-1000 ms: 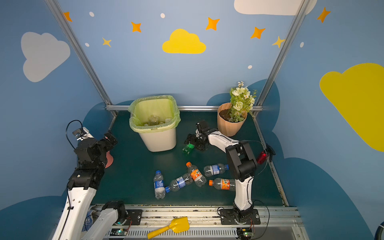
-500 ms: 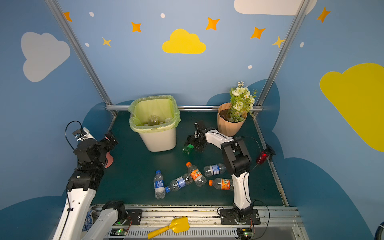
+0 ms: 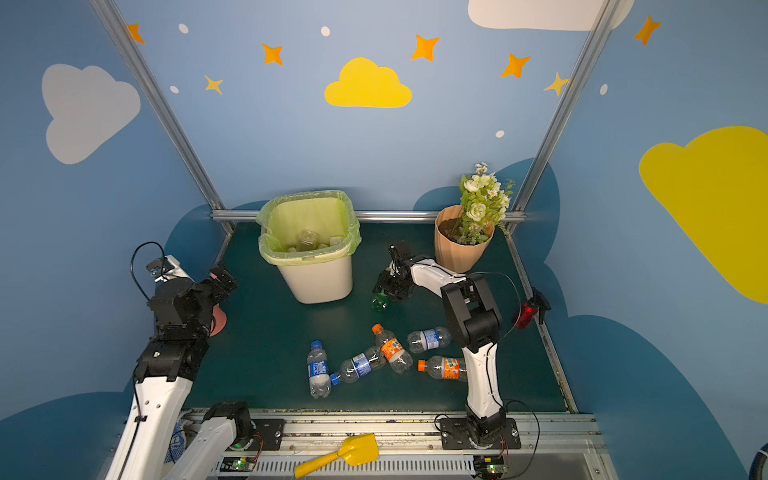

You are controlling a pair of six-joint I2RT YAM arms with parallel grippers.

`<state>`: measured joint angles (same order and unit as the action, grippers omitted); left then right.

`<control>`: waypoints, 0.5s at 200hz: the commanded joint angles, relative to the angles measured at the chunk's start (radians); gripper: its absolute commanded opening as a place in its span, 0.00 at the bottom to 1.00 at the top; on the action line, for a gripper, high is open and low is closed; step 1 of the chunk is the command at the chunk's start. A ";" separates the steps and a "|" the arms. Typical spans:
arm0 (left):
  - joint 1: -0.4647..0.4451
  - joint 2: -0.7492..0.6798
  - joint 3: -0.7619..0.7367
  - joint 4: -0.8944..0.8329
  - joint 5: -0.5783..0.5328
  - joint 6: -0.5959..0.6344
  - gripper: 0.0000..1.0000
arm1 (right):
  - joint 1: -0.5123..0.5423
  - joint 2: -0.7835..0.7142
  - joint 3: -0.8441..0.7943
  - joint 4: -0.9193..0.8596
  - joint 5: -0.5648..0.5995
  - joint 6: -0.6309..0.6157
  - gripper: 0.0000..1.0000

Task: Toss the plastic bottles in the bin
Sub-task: 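Lift the Sprite bottle with the right gripper and drop it into the bin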

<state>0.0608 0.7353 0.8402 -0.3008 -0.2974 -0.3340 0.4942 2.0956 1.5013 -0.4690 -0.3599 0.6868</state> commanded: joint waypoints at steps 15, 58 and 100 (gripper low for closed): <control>0.004 -0.005 -0.042 -0.029 -0.001 -0.055 1.00 | -0.010 -0.131 -0.011 0.052 0.020 -0.053 0.52; 0.004 -0.008 -0.091 -0.046 -0.014 -0.113 1.00 | -0.044 -0.323 -0.058 0.150 0.059 -0.074 0.52; 0.004 0.011 -0.132 -0.085 -0.014 -0.179 1.00 | -0.074 -0.553 -0.052 0.248 0.164 -0.124 0.52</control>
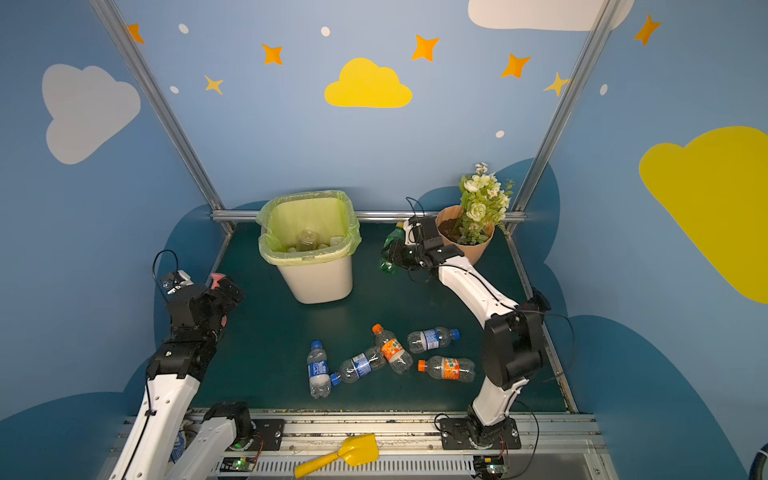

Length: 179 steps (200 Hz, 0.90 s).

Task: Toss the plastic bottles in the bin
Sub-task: 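Lift the Sprite bottle with the right gripper and drop it into the bin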

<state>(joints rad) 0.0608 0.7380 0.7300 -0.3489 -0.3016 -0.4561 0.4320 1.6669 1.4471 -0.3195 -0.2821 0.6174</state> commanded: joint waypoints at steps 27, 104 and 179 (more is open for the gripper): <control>0.004 0.008 -0.054 -0.045 0.006 -0.094 1.00 | -0.012 -0.230 0.066 0.142 0.155 -0.106 0.54; 0.004 -0.012 -0.109 -0.064 0.055 -0.163 1.00 | 0.098 -0.186 0.259 0.282 0.080 -0.088 0.56; 0.005 -0.018 -0.105 -0.072 0.092 -0.160 1.00 | 0.249 0.238 0.738 -0.062 -0.073 -0.185 0.87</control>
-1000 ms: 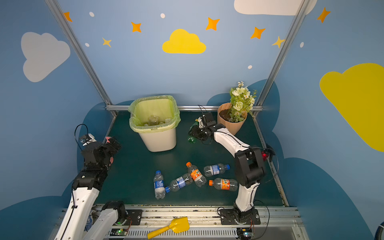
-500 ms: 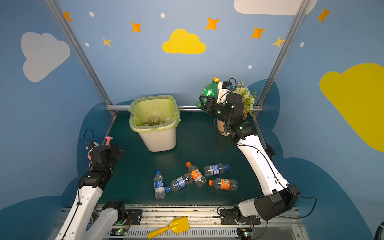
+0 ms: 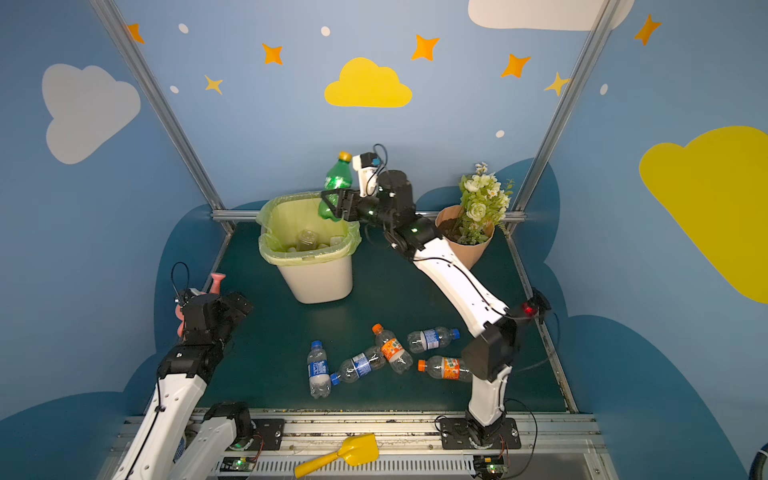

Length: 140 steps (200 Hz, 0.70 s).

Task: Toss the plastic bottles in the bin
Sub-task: 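Lift the Sprite bottle with the right gripper and drop it into the bin, then withdraw the right arm toward the plant pot while the left gripper reaches into the pile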

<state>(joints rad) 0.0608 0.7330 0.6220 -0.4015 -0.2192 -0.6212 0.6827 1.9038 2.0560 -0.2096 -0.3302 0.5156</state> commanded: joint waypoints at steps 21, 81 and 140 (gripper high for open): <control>0.004 -0.028 0.018 -0.031 0.000 0.024 1.00 | -0.010 -0.092 0.157 -0.204 0.075 -0.193 0.93; 0.001 -0.076 0.019 -0.051 0.040 0.005 1.00 | -0.088 -0.389 -0.128 -0.103 0.197 -0.251 0.95; -0.049 -0.131 -0.008 -0.148 0.065 -0.079 1.00 | -0.208 -0.563 -0.595 0.015 0.200 -0.105 0.96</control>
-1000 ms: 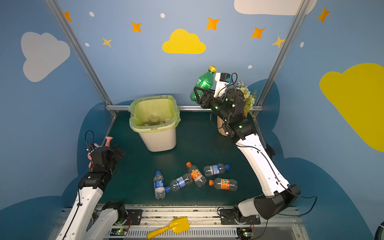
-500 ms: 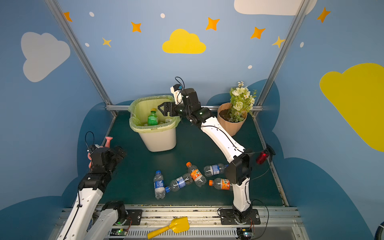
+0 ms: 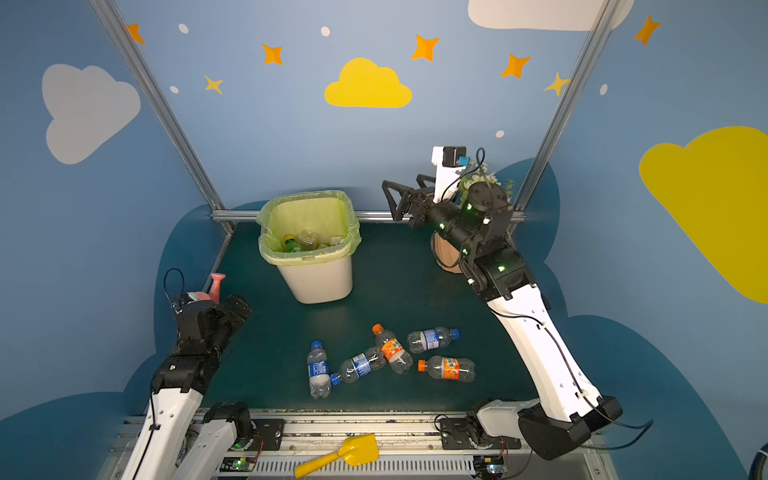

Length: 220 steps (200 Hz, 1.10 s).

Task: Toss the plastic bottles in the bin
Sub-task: 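Withdraw the right arm toward the plant pot while the left gripper reaches into the pile, then lower the left gripper onto the blue-capped clear bottle and close on it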

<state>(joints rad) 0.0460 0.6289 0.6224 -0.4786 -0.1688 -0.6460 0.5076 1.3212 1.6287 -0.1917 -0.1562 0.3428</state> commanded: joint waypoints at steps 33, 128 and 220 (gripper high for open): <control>-0.170 -0.062 -0.030 -0.163 -0.054 -0.137 1.00 | -0.096 -0.053 -0.381 0.009 0.028 0.143 0.96; -0.609 0.103 -0.002 -0.295 -0.062 -0.357 1.00 | -0.240 -0.223 -0.647 -0.013 0.045 0.228 0.96; -0.792 0.324 0.006 -0.197 0.117 -0.331 0.96 | -0.275 -0.224 -0.683 -0.002 0.020 0.274 0.96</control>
<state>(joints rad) -0.7189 0.9127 0.6010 -0.7036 -0.1062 -0.9920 0.2398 1.1103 0.9569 -0.2138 -0.1253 0.6025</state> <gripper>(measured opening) 0.970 0.957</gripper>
